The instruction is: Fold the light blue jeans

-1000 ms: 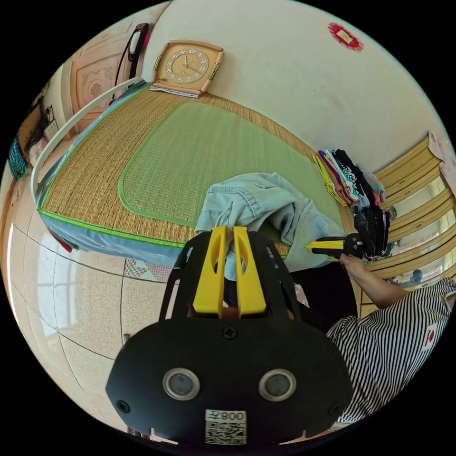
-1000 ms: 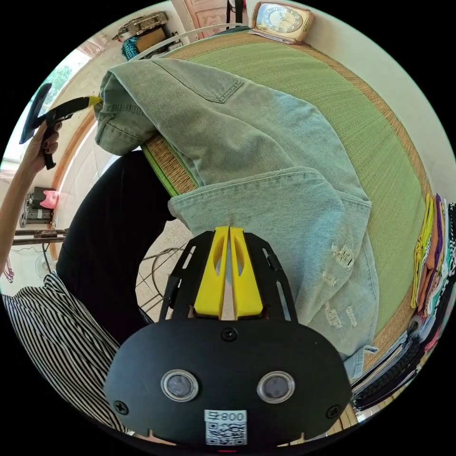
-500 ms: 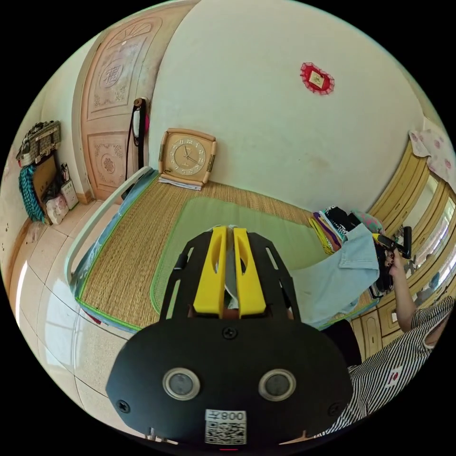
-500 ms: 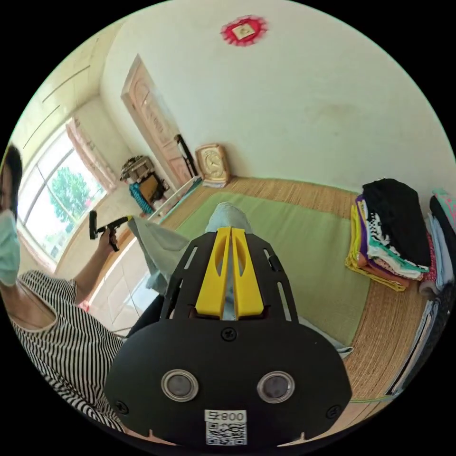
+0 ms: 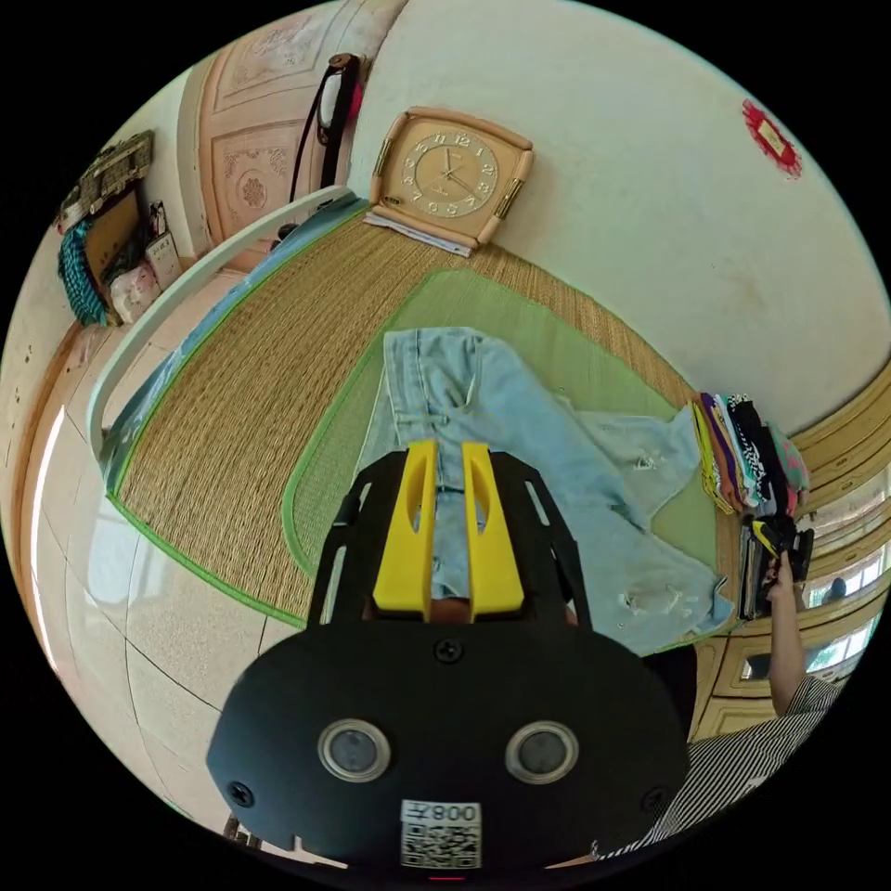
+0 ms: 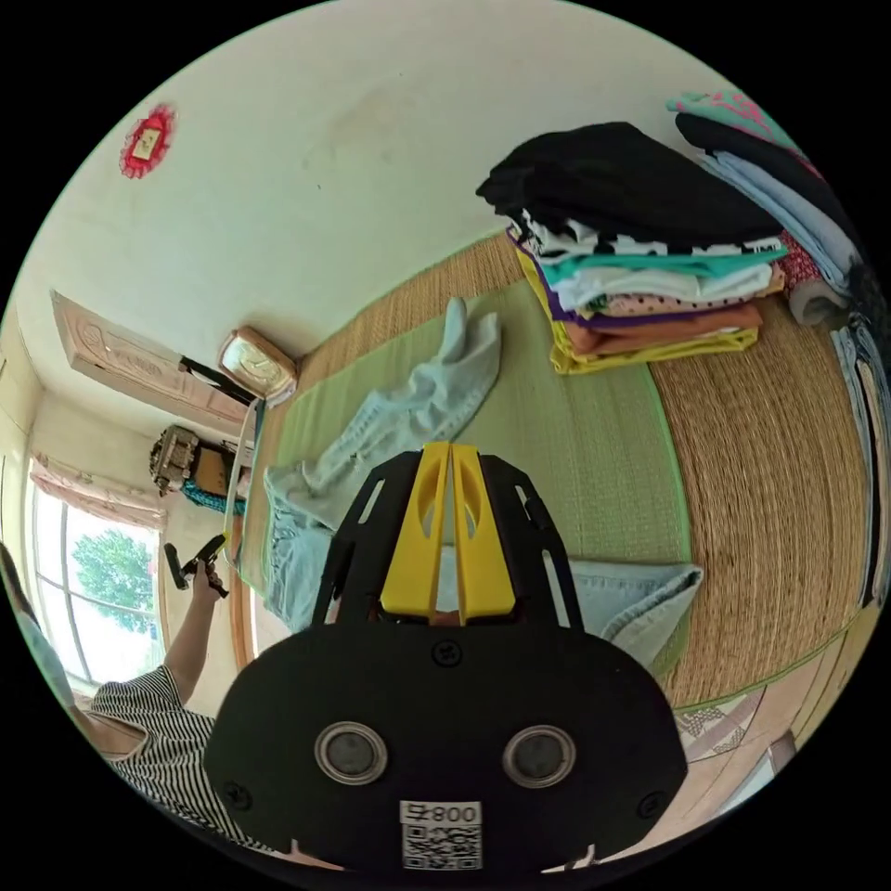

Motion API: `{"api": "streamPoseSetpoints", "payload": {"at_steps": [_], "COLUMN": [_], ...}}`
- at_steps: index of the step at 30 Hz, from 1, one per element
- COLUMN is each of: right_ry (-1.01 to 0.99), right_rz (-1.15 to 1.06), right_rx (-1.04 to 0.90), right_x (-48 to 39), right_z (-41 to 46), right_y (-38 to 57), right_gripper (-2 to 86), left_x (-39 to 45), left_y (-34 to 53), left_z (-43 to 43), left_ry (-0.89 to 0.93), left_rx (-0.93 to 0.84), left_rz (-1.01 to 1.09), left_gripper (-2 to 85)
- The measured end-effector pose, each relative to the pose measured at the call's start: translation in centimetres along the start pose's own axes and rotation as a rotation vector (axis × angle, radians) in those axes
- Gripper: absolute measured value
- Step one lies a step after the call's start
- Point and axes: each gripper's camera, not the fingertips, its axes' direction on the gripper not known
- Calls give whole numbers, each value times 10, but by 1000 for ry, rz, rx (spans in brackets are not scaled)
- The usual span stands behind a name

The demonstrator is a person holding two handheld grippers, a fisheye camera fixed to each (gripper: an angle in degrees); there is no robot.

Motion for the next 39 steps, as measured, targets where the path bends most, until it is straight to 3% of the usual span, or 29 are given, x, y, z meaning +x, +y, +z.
{"api": "streamPoseSetpoints", "payload": {"at_steps": [10, 18, 24, 29, 32, 39], "right_ry": [252, 389, 462, 403, 357, 139], "right_rz": [25, 54, 97, 142, 169, 86], "right_rx": [-144, -91, -136, -116, -128, 102], "right_x": [16, 17, 30, 39, 45, 20], "right_z": [-24, -76, -73, -80, -87, -211], "right_y": [94, 140, 132, 115, 101, 42], "right_gripper": [80, 103, 108, 67, 45, 11], "left_x": [-92, -144, -156, -165, -170, -161], "left_y": [87, 124, 118, 102, 91, 39], "left_z": [33, 36, 78, 91, 88, 70], "left_ry": [-147, 199, 375, 323, 392, 466], "left_rx": [-289, -144, -195, -216, -148, -16], "left_rz": [-178, -461, -532, -558, -555, -426], "left_gripper": [92, 105, 95, 53, 39, 31]}}
